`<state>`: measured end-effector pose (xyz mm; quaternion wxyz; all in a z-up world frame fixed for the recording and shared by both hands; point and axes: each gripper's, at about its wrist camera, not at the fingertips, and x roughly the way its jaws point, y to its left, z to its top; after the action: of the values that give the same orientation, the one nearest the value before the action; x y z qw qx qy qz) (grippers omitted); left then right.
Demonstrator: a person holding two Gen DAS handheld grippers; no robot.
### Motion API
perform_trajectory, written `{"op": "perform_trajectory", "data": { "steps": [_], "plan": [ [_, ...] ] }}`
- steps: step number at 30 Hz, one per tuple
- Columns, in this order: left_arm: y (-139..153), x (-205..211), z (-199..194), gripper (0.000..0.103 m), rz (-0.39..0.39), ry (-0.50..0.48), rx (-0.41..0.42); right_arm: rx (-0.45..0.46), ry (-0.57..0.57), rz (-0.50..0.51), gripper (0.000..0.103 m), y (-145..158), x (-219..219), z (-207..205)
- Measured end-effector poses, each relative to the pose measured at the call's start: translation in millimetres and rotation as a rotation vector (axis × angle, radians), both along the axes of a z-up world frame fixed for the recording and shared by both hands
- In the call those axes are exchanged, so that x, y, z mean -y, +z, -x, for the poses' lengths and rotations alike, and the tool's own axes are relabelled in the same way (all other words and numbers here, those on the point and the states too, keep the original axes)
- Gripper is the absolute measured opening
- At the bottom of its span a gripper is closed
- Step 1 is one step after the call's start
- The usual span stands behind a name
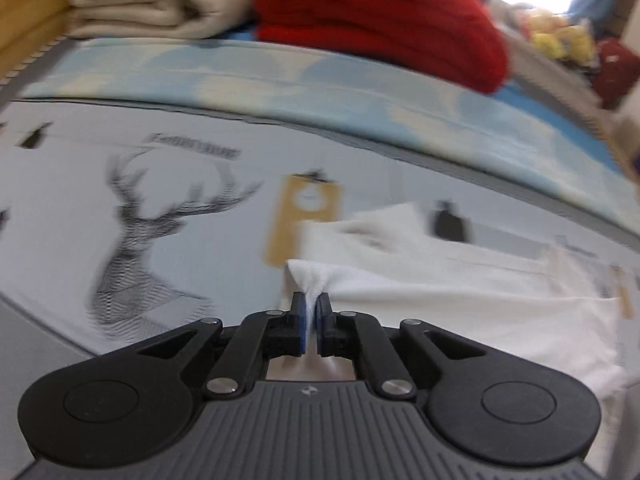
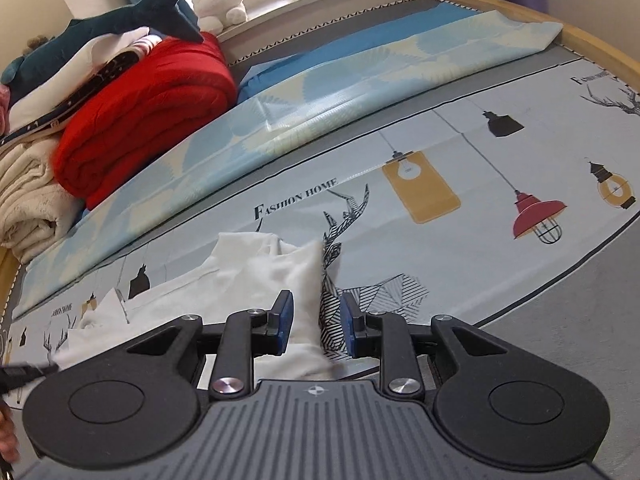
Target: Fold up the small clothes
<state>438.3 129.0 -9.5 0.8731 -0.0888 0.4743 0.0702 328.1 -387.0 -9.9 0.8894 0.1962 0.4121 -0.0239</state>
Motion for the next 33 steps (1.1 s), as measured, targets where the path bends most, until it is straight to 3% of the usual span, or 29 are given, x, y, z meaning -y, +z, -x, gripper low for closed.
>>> {"op": "perform_trajectory", "data": {
  "steps": [2, 5, 8, 14, 20, 22, 23, 24, 29, 33],
  "plan": [
    [-8.0, -2.0, -2.4, 0.015, -0.008, 0.010, -0.048, -0.015, 0.011, 0.008, 0.029, -3.3, -5.7, -1.7],
    [0.2, 5.3, -0.3, 0.018, -0.043, -0.013, 0.001, -0.045, 0.037, 0.019, 0.030, -10.9, -16.2, -4.2],
    [5.1, 6.9, 3.2, 0.018, -0.007, -0.048, 0.011, -0.080, 0.080, 0.028, 0.031, -21.2, -29.0, -8.0],
    [-6.9, 15.2, 2.9, 0.018, 0.024, -0.132, -0.070, -0.166, 0.119, 0.046, 0.033, -50.1, -43.8, -21.3],
    [-7.9, 4.2, 7.5, 0.018, 0.037, -0.122, -0.072, -0.216, -0.015, -0.227, 0.036, -78.3, -22.6, -31.1],
    [-7.4, 0.5, 7.9, 0.018, 0.043, -0.115, -0.073, -0.227, -0.038, -0.269, 0.035, -83.3, -22.1, -31.0],
    [-7.7, -0.6, 7.8, 0.018, 0.045, -0.113, -0.075, -0.237, -0.046, -0.279, 0.029, -84.8, -22.6, -30.5],
    [-6.9, -0.9, 7.8, 0.018, 0.048, -0.113, -0.075, -0.243, -0.049, -0.279, 0.015, -84.4, -23.1, -30.1],
    [-7.7, 1.4, 7.0, 0.018, 0.079, -0.129, -0.073, -0.123, -0.052, -0.131, 0.008, -40.9, -31.0, -23.4],
    [-14.3, 6.0, 7.6, 0.018, 0.098, -0.143, -0.100, -0.256, -0.021, 0.186, 0.000, -55.5, -47.6, -24.5]
  ]
}}
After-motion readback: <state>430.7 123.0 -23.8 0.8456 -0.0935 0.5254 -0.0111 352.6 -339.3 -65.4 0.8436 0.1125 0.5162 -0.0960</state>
